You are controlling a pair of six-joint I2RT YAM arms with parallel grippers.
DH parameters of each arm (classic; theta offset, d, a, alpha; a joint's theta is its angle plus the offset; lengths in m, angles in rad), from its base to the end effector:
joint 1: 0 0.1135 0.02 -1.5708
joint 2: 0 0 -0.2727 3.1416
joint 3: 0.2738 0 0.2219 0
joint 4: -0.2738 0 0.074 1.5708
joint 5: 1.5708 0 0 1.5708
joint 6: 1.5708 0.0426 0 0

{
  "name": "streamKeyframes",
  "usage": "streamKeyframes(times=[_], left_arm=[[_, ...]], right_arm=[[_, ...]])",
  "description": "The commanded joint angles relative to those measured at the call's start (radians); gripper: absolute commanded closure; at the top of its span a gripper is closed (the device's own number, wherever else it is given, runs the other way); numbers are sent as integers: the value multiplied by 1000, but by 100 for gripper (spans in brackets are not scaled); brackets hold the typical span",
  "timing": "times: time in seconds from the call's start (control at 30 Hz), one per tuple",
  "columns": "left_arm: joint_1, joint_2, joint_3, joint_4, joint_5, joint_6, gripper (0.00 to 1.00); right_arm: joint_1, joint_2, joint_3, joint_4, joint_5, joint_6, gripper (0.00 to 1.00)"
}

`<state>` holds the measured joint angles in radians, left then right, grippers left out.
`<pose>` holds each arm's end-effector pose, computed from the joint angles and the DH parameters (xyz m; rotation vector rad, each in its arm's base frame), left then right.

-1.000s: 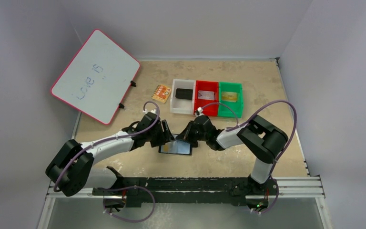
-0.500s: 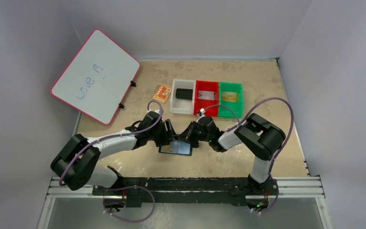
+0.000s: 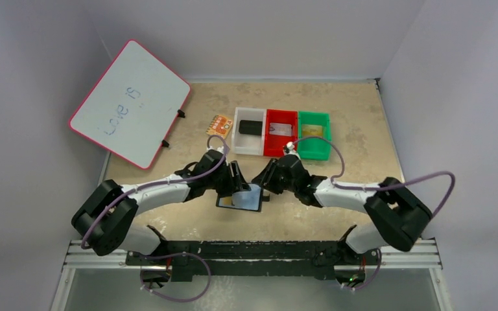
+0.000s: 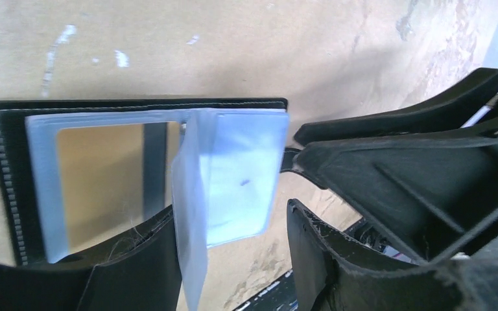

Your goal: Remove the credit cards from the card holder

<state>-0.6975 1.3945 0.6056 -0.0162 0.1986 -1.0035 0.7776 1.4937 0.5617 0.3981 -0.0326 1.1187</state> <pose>0.1828 -0.1641 0.1892 -0.2947 2.5993 -0.9630 0.1949 0.1938 0.1903 0.3744 2.3015 1.1027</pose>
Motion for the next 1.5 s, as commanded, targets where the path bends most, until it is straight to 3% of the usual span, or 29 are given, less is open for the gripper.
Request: streamKeyframes(times=[0.0, 0.23, 0.4, 0.57, 0.83, 0.93, 1.0, 1.1, 1.2, 1.3, 1.47], left_arm=[[-43, 18, 65, 48, 15, 1, 46], [-99, 93, 102, 71, 15, -3, 46], [-110, 180, 116, 56, 16, 0, 49], [-120, 108, 142, -2, -59, 20, 49], [-119, -127, 231, -356, -501, 81, 46], [-118, -171, 225, -448, -621, 59, 44], [-114, -194, 210, -488, -668, 38, 42], [-77, -229, 176, -496, -661, 21, 40], [12, -267, 106, -430, -545, 16, 42], [88, -303, 37, -357, -422, 5, 47], [90, -298, 29, -326, -355, 36, 49]], right_arm=[[-5, -184, -17, -207, 229, 55, 54], [-5, -553, -126, -387, 403, 156, 45], [-5, -740, -206, -381, 414, 162, 45], [-5, -804, -249, -314, 359, 146, 45], [-5, -642, -184, -189, 243, 65, 46], [-5, -562, -119, -122, 168, -85, 43], [-7, -502, -14, -200, 168, -178, 39], [-6, -389, 152, -357, 177, -264, 40], [-6, -312, 215, -379, 128, -269, 43], [-6, -257, 186, -274, 33, -229, 48], [-1, -139, 97, 26, -161, -141, 57]])
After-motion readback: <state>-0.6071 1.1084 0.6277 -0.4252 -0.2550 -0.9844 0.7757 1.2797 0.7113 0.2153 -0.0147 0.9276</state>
